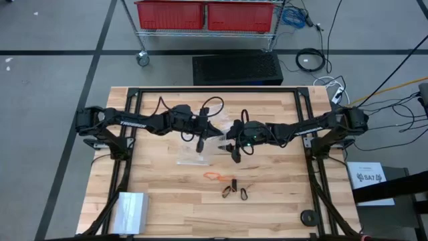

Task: Sort rubber bands
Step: Put the black rubber band into the zip bag

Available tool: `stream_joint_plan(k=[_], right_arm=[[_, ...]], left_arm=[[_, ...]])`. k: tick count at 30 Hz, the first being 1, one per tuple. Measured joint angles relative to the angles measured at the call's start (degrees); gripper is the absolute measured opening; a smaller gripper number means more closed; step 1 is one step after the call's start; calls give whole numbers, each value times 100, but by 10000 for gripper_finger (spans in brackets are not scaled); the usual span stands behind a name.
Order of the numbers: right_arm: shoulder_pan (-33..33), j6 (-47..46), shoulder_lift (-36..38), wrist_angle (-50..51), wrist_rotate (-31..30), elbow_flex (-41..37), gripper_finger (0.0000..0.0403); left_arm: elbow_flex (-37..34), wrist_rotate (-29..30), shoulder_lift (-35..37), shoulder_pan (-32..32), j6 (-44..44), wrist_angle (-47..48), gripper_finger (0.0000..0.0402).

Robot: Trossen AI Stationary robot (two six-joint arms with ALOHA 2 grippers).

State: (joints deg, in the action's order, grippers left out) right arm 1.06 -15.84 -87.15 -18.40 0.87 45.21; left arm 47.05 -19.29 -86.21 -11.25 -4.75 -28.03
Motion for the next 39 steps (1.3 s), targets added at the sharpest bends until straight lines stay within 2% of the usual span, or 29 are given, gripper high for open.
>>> stream_joint_plan(k=[7,17,29,33,39], right_arm=[[-4,42,776,1145,6,0,182],[9,194,1888,2393,-405,2,210],[-63,86,2831,3503,-579,2,222],[-616,-605,2714,4010,-553,4,222],[-1967,-2356,1623,3878,-980,4,222]], left_arm=[[0,0,0,155,-4,-40,0],[0,2,0,277,-2,-2,0],[0,104,0,326,-3,38,0],[0,131,0,321,-7,66,0],[0,136,0,247,-57,80,0]])
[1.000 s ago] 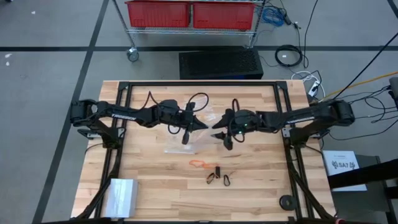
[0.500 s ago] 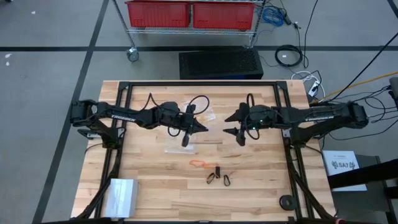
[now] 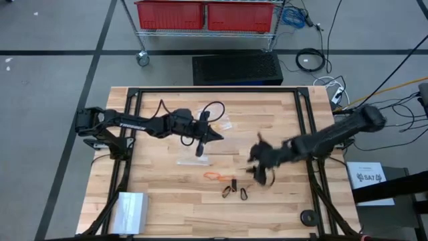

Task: Sort rubber bands
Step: Put the black rubber band into the zip bag

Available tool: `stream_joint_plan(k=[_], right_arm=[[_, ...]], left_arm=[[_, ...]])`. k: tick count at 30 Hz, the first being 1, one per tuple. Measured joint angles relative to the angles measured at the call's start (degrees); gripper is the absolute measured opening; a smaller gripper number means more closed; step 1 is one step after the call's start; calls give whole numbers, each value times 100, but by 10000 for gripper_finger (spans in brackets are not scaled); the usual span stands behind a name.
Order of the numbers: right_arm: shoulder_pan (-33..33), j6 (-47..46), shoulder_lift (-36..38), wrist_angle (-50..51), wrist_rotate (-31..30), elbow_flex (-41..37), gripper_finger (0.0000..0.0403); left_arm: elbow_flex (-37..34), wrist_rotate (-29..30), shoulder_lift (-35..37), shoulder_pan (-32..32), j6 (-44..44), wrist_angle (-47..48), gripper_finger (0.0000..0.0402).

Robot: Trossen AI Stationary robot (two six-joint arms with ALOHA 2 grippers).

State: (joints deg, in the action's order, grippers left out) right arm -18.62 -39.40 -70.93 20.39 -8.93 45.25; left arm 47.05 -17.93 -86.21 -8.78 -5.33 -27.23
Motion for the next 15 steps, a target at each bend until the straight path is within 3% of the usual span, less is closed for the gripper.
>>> stream_joint_plan(k=[7,10,15], right_arm=[[-1120,-2156,-1723,-996,-13,0,222],[-1293,-2524,-2293,-1294,-26,136,222],[-1211,-2609,-3059,-845,-288,649,222]], left_arm=[[-4,0,0,-58,-142,135,0],[-4,0,0,-56,-144,137,0],[-4,0,0,-56,-144,152,0]])
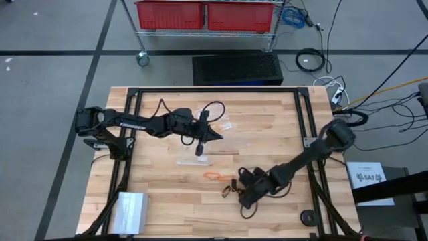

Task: Sort rubber bands
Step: Put the black rubber band into the zip bag

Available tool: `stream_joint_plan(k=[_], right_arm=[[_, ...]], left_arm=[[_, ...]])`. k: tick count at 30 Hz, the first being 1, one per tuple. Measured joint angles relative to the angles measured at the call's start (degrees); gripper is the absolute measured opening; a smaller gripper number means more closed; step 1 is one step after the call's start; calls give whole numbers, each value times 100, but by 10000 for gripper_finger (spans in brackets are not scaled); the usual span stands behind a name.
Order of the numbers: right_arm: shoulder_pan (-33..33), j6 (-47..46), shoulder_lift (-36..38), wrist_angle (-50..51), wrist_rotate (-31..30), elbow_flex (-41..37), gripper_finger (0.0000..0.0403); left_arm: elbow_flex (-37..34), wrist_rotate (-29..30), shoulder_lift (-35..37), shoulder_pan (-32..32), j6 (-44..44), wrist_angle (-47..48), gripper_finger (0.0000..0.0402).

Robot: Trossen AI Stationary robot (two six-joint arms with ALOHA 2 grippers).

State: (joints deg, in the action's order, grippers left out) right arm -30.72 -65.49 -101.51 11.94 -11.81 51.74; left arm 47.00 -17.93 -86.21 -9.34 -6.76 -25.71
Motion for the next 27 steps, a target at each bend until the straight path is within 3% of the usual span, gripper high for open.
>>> stream_joint_plan(k=[5,12,16,20,24,27], right_arm=[[96,-40,-496,886,-33,577,195],[62,344,-559,2214,-271,1280,17],[72,704,-338,3196,-585,1852,10],[72,988,43,4350,-1473,2379,2],[85,1083,559,5279,-2765,2750,1],[249,1201,819,5350,-3059,2770,1]], left_arm=[[-2,0,0,0,0,144,0],[-4,0,0,0,-119,80,0],[-4,0,0,0,-122,74,0],[-4,0,0,0,-122,71,0],[-4,-2,0,0,-118,70,0],[-4,-2,0,0,-111,72,0]])
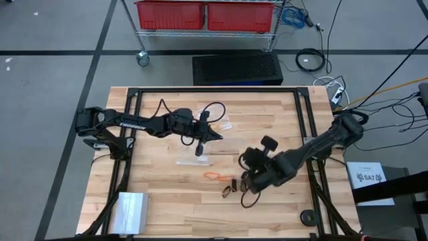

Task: Sort rubber bands
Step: Put the black rubber band into the zip bag

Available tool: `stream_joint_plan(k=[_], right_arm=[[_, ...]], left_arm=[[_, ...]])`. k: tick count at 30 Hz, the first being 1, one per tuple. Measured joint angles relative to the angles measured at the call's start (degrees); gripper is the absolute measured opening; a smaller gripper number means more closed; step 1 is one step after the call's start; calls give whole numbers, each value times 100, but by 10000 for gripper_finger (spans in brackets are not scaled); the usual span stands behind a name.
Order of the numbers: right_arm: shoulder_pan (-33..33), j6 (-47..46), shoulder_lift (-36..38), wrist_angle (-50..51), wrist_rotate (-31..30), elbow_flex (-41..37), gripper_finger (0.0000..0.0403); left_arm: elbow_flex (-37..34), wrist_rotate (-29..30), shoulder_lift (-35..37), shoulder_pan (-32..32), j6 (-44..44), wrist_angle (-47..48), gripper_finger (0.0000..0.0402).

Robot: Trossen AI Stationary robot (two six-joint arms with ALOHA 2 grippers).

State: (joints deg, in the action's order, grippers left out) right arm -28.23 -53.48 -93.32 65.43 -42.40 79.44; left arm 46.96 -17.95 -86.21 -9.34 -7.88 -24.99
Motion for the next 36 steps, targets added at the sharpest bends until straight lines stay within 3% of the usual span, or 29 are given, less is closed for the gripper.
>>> stream_joint_plan(k=[4,9,19,25,30,33,36], right_arm=[[238,-224,21,-331,1109,-51,11],[114,-1125,-341,-1012,2238,-394,56],[27,-2499,-1443,-1458,2560,-437,198],[128,-2801,-1950,-1658,2931,-435,242],[121,-2977,-2138,-1767,2885,-421,212],[87,-2848,-2129,-1776,2914,-417,148],[73,-2632,-2028,-1686,2953,-431,57]], left_arm=[[0,1,0,0,6,33,0],[0,0,0,4,6,37,0],[0,0,0,4,4,175,0],[0,0,0,11,6,255,0],[0,0,0,11,6,332,0],[0,0,0,11,6,337,0],[0,-1,0,11,6,337,0]])
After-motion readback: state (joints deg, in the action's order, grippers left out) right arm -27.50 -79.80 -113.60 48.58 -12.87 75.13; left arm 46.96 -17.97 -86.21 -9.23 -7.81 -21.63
